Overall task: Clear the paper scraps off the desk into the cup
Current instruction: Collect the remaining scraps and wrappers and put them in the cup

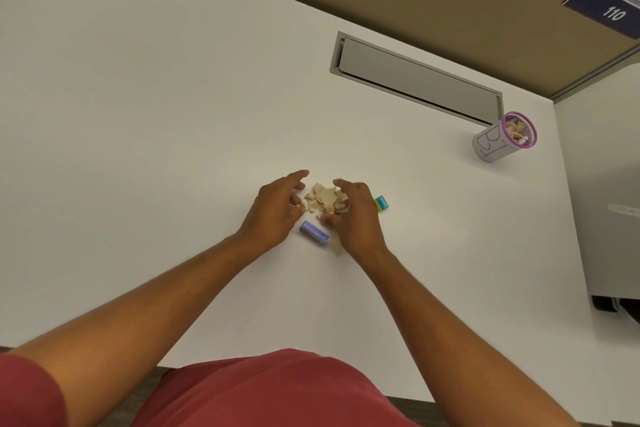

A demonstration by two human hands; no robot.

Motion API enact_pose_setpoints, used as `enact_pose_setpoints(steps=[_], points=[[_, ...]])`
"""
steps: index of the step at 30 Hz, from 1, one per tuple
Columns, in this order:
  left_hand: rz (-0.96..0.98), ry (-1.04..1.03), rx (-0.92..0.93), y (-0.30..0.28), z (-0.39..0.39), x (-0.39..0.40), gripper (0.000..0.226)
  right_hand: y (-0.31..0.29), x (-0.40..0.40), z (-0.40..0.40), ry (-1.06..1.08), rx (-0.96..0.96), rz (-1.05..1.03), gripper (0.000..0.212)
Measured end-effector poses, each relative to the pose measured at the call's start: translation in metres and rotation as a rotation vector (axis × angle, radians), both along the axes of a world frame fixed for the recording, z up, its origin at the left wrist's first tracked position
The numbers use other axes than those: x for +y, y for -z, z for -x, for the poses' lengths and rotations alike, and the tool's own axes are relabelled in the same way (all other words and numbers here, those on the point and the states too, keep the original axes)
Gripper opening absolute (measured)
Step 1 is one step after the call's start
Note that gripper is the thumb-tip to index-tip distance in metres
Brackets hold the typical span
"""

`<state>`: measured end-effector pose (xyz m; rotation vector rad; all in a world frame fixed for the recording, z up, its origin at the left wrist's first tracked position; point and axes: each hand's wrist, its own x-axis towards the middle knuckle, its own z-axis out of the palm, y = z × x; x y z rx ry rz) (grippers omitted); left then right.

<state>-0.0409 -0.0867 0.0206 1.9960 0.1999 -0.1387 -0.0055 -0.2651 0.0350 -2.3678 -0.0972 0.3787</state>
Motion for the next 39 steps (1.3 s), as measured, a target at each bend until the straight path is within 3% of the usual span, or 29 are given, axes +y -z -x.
enact_pose_setpoints(steps=[2,5,9,15,20,24,28,33,39], points=[[0.023,-0.035,-0.015,-0.002,-0.005,0.004,0.058,-0.007,-0.005,-0.009,-0.029,-0.027,0.017,0.072],[-0.165,-0.100,-0.114,0.002,-0.007,0.020,0.051,-0.016,-0.027,-0.012,-0.108,-0.037,0.188,0.082],[-0.212,0.004,-0.025,0.008,-0.011,0.030,0.055,-0.008,-0.048,0.012,-0.073,0.147,0.264,0.097],[-0.079,0.082,-0.004,0.008,-0.025,0.010,0.055,0.009,-0.036,0.017,0.160,0.110,-0.005,0.060],[-0.050,0.094,0.015,0.004,-0.037,-0.004,0.054,0.000,-0.017,-0.013,0.091,0.009,-0.011,0.050],[-0.231,0.192,-0.066,0.001,-0.038,0.012,0.060,-0.009,-0.024,-0.029,-0.110,-0.114,0.215,0.071],[-0.370,0.466,0.010,-0.004,-0.041,0.019,0.079,-0.010,-0.024,-0.040,-0.367,-0.045,0.350,0.098],[-0.426,0.510,-0.051,-0.004,-0.055,0.004,0.052,-0.005,-0.016,-0.045,-0.513,-0.118,0.472,0.069],[-0.429,0.559,-0.070,-0.004,-0.067,0.009,0.044,0.002,-0.016,-0.036,-0.419,-0.192,0.395,0.042]])
